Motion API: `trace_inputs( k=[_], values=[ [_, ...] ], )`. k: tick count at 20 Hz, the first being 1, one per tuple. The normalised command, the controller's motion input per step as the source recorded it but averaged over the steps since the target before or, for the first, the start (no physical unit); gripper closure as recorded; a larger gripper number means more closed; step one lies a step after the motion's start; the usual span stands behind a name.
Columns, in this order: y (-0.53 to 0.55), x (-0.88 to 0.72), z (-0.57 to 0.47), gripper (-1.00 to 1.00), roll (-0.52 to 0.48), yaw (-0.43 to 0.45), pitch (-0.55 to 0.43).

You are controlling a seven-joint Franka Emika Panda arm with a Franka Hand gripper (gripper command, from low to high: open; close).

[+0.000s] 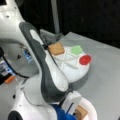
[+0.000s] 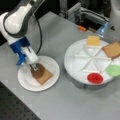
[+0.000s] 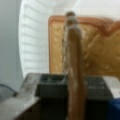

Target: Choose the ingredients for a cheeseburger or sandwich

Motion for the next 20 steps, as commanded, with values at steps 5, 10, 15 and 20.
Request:
trace_inputs(
  k=[5,10,15,20],
  values=[
    [0.25,-0.18,0.01,-1.00,-0.286,-0.031,-0.083],
    [0.22,-0.21,0.02,-1.00,-0.271,-0.035,-0.077],
    [0.20,-0.23,0.03,-1.00,-0.267,-0.018,-0.067],
    [0.21,-0.26,0.06,-1.00,-0.262,-0.006,-0.047]
  ],
)
